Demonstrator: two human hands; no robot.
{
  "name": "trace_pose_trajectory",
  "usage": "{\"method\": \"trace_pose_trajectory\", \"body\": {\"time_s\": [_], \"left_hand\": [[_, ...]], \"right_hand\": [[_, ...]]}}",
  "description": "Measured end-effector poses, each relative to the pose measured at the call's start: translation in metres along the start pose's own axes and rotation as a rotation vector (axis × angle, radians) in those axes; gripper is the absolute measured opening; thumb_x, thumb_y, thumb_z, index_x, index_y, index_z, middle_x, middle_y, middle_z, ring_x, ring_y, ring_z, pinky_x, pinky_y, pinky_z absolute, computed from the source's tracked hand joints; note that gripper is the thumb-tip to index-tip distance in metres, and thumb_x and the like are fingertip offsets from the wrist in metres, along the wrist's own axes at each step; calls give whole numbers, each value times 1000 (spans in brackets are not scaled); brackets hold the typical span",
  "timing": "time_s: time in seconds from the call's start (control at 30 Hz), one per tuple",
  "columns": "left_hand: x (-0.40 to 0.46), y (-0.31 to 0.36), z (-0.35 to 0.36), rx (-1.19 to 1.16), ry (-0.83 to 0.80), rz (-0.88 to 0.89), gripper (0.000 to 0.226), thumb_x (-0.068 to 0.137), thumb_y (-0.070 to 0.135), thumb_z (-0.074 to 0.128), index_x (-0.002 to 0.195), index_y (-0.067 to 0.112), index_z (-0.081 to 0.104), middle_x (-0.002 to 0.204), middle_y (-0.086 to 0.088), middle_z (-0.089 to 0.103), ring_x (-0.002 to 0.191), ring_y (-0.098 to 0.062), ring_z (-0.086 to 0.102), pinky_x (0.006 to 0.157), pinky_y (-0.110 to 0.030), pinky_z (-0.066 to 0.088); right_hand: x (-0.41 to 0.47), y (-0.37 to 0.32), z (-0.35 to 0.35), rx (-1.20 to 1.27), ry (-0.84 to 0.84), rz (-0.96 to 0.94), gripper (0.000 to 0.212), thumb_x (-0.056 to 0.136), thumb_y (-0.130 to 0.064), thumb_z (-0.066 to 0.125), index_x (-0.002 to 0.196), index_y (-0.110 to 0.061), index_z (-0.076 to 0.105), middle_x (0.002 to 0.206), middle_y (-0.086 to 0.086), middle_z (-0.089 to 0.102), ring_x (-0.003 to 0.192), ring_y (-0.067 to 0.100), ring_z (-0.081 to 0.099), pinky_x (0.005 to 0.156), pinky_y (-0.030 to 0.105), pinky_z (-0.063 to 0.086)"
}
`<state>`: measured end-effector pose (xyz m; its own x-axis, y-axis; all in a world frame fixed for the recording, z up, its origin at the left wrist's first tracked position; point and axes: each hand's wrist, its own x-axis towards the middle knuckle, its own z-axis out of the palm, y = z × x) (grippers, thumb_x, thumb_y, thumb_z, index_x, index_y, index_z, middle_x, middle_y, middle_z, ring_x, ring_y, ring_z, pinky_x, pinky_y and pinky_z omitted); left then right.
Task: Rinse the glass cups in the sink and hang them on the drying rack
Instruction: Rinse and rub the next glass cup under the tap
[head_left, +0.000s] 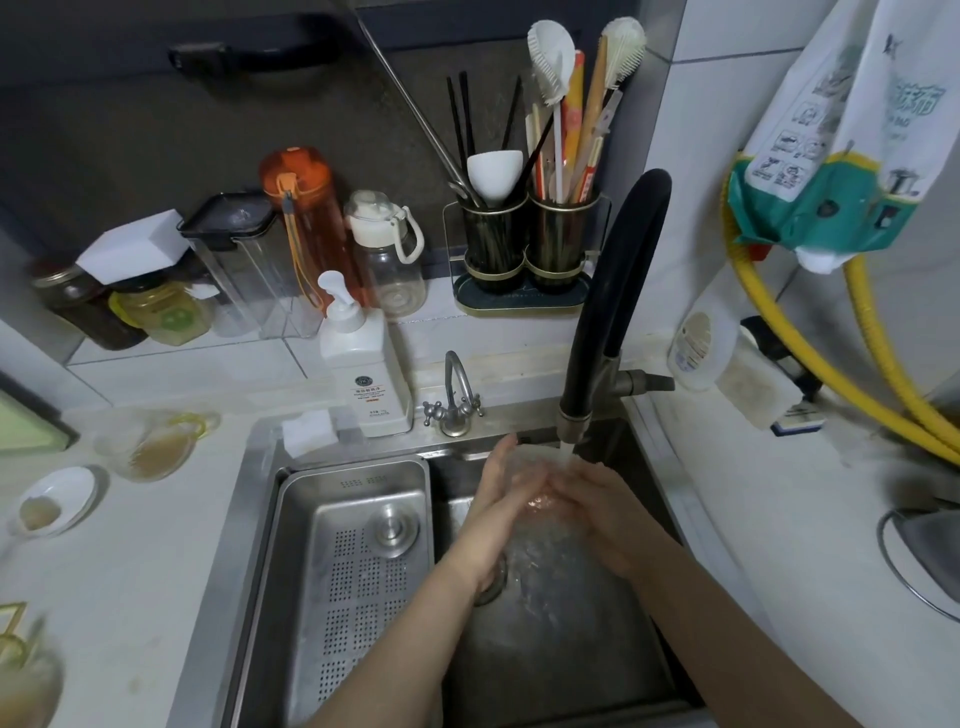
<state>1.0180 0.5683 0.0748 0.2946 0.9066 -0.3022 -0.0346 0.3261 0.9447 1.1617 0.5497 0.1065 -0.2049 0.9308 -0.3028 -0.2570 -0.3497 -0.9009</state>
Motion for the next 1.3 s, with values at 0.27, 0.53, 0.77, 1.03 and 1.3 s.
{"method": "trace_pose_trajectory", "body": {"time_s": [0.27, 0.53, 0.77, 1.03, 1.3], "left_hand": [[4, 20, 6, -85, -87, -329, 44, 91, 56, 49, 106, 17, 67, 83, -1, 75, 72, -12, 72, 67, -27, 57], [9, 1, 5, -118, 65, -313, 53, 82, 64, 56, 119, 27, 57, 91, -6, 70, 75, -19, 70, 59, -31, 56], [11, -1, -8, -190, -69, -306, 79, 71, 75, 59, 131, 24, 54, 126, -11, 63, 109, -28, 65, 88, -48, 54], [3, 7, -14, -270, -131, -435, 72, 80, 76, 40, 117, 18, 64, 113, -12, 70, 104, -28, 67, 91, -46, 50], [4, 13, -11, -246, 19, -434, 51, 88, 57, 52, 101, 11, 69, 81, -9, 74, 74, -24, 71, 71, -33, 56]], "right_hand": [[1, -12, -1, -236, -148, 52, 36, 91, -28, 53, 111, 0, 64, 98, 9, 71, 95, 24, 67, 84, 32, 53], [4, -10, 8, -464, -211, 194, 31, 92, -43, 46, 88, -26, 71, 87, -6, 69, 79, -1, 67, 81, 20, 54], [6, -8, 2, -338, -64, 119, 38, 89, -39, 57, 113, -10, 65, 117, 13, 66, 111, 27, 62, 104, 49, 43], [5, -7, 3, -283, 11, 191, 27, 98, -29, 42, 100, -11, 63, 96, 9, 66, 86, 19, 65, 78, 30, 52], [10, -3, 17, -523, -162, 214, 26, 98, -12, 45, 121, -6, 57, 107, 0, 61, 92, 4, 61, 75, 8, 48]]}}
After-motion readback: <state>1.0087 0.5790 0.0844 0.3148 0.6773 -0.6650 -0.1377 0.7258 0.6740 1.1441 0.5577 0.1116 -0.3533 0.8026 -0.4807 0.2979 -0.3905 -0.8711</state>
